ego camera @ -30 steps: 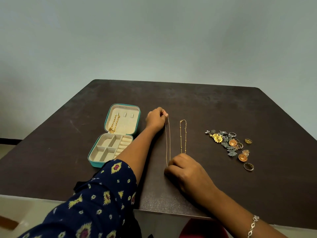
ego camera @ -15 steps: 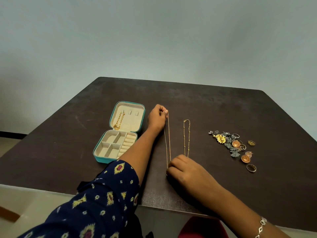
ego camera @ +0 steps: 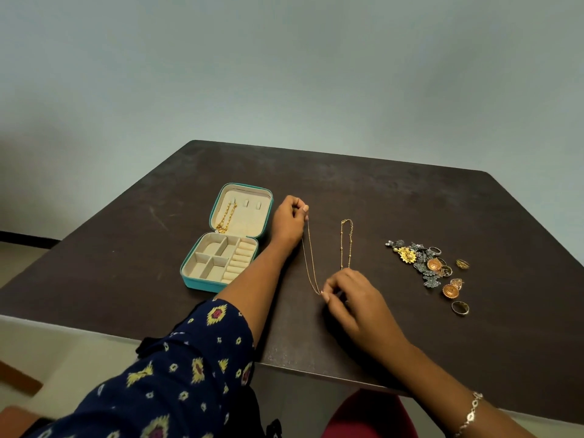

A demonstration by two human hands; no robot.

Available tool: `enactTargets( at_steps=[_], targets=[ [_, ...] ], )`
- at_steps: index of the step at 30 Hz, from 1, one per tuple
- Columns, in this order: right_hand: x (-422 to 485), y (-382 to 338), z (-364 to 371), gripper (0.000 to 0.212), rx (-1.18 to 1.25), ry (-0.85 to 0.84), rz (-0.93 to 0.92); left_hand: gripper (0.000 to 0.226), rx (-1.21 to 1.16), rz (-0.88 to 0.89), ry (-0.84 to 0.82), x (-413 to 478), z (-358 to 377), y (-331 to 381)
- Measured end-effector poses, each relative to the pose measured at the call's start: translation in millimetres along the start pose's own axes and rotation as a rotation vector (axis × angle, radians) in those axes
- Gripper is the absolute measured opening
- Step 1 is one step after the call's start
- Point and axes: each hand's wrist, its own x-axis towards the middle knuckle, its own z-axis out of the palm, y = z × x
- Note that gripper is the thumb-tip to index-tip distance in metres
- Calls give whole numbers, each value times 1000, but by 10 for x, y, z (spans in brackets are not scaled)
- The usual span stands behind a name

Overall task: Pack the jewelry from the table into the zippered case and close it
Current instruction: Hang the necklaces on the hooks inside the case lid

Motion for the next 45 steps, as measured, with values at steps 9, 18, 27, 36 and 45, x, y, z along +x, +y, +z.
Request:
enactTargets(
  at_steps=[9,18,27,36,45],
  targets=[
    [100,-30,-215,17,772,165,534,20,-248,1,-37,-389,-87,356],
    [130,-151,-374,21,735,216,487,19,-211,132,-274,-845,-210,711],
    [141,-300,-501,24,817,248,499,20,-141,194,-331,-1006,-332,820],
    [143,-378,-586,21,809,259,475,17,-197,169,-400,-1095,-403,875],
    [131,-403,-586,21,744,229,486,16,-195,195,-420,-1140,-429,911]
  ],
)
